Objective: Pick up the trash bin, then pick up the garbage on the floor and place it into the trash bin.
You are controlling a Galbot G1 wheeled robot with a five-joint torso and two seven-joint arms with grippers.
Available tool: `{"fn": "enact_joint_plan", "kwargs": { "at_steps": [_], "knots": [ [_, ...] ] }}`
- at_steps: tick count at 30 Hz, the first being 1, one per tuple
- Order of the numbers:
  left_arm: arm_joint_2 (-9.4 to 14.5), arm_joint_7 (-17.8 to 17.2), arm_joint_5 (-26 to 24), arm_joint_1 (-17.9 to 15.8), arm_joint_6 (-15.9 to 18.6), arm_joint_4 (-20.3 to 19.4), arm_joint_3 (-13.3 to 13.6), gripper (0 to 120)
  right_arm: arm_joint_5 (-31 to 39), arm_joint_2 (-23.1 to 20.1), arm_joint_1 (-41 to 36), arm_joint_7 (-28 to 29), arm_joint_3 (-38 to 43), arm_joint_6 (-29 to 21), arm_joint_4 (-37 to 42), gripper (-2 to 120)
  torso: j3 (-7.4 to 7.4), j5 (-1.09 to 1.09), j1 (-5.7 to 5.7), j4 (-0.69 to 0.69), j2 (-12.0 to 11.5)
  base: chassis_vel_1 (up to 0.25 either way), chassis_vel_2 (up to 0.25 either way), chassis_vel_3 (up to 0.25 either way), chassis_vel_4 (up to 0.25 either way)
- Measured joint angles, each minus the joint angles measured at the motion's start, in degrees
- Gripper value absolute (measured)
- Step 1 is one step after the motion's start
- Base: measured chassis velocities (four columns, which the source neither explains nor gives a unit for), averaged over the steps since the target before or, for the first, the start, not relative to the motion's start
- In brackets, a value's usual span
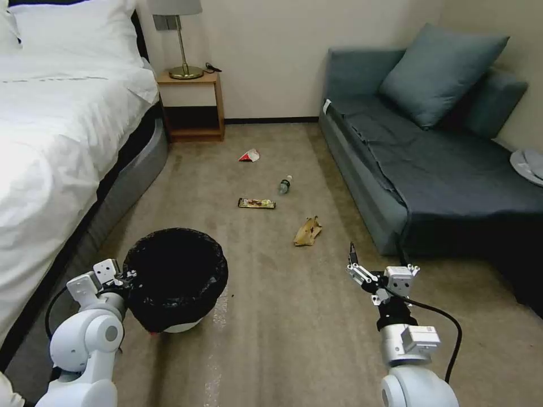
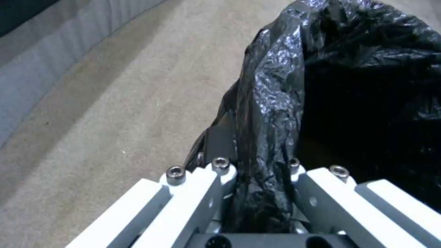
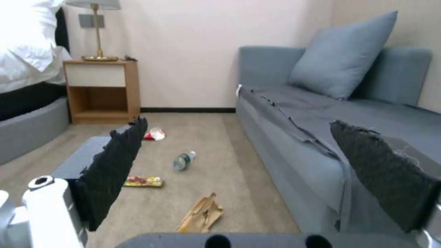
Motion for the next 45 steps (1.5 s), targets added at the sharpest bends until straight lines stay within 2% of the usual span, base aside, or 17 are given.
{"fn": "enact_joint_plan", "kwargs": {
  "at_steps": [9,28,45],
  "knots": [
    [-0.15,0.34,0.06,0.47,-0.03,-0.64,-0.28,4,-0.14,0.01,-0.44,-0.44,-0.12,0.27,0.61,100,0.0,0.0,0.0,0.0,0.0,-0.055,0.046,0.043,-0.052],
    [0.15,0.62,0.12,0.73,-0.07,-0.59,-0.78,4,-1.01,0.0,-0.47,-1.25,-0.51,0.79,0.62,100,0.0,-0.01,0.0,0.0,0.0,-0.202,0.201,0.211,-0.2],
    [0.12,0.85,0.34,-0.14,-0.07,0.17,-0.54,4,-1.05,0.0,0.37,-1.56,-0.57,0.61,-0.44,100,0.0,0.0,0.0,0.0,0.0,-0.14,0.13,0.13,-0.13]
  ]
}}
